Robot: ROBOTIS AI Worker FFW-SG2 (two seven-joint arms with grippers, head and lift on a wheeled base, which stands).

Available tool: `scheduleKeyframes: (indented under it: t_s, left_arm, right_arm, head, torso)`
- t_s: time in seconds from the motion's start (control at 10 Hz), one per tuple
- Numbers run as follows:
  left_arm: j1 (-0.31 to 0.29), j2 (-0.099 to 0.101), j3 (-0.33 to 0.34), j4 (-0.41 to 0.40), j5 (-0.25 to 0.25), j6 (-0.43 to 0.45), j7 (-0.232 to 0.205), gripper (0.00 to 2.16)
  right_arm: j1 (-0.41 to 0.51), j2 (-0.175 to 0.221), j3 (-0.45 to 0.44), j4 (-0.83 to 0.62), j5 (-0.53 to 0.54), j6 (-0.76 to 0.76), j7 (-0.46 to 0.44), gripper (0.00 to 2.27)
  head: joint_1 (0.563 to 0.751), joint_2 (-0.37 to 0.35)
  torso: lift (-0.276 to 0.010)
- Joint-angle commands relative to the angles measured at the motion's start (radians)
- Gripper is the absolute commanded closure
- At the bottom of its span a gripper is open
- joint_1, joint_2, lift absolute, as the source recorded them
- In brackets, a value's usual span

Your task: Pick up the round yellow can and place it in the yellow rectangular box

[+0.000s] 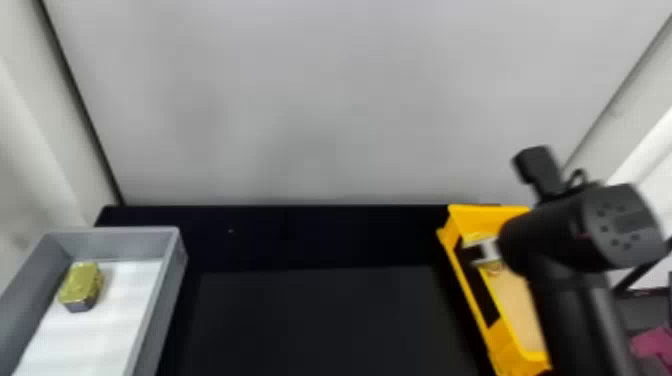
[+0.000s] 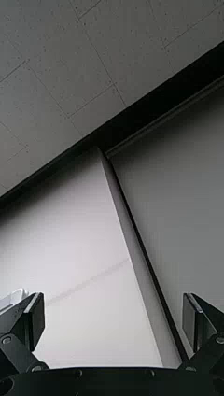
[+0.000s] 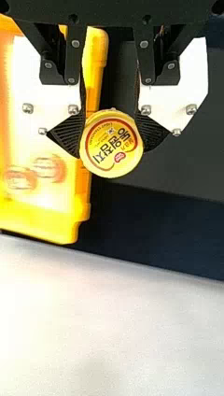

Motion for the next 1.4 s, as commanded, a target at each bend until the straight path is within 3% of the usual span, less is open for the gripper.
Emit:
scheduleKeyframes:
  t_s: [0.0, 0.5, 0.8, 0.9, 1.1, 1.2, 1.3]
  left_arm:
    - [0.000, 0.000, 0.004, -0.003, 0.000, 0.003, 0.000, 0.16]
    - [-0.001, 0.001, 0.006, -0.002, 0.000, -0.009, -0.008, 0.16]
    - [-0.016, 0.001, -0.011, 0.001, -0.002, -0.012, -0.008, 0.16]
    - [-0.027, 0.000, -0.020, 0.004, -0.002, -0.012, -0.008, 0.16]
    - [-0.033, 0.003, -0.025, 0.007, -0.002, -0.011, -0.010, 0.16]
    - [-0.033, 0.001, -0.020, 0.007, -0.002, -0.014, -0.010, 0.16]
    - [-0.033, 0.003, -0.022, 0.007, -0.002, -0.012, -0.010, 0.16]
  right_arm:
    - [-0.015, -0.106, -0.109, 0.004, 0.031, 0.005, 0.007, 0.78]
    - [0.025, -0.143, -0.321, 0.016, 0.000, -0.014, 0.007, 0.78]
    - [0.023, -0.128, -0.428, 0.059, -0.287, -0.101, -0.252, 0.78]
    - [0.020, -0.128, -0.476, 0.099, -0.462, -0.140, -0.376, 0.78]
    - [0.016, -0.136, -0.562, 0.246, -0.945, -0.238, -0.735, 0.78]
    - [0.023, -0.163, -0.554, 0.331, -1.188, -0.309, -0.881, 0.78]
    - [0.036, -0.183, -0.539, 0.384, -1.343, -0.335, -0.972, 0.78]
  head:
    - [0.694, -0.171]
    - [0.694, -0.171]
    - [0.694, -0.171]
    - [0.694, -0.171]
    - [0.694, -0.171]
    - [0.694, -0.171]
    - [0.694, -0.171]
  torso:
    - [-0.001]
    - [-0.001]
    - [-0.001]
    - [-0.001]
    - [-0.001]
    - [-0.001]
    - [-0.001]
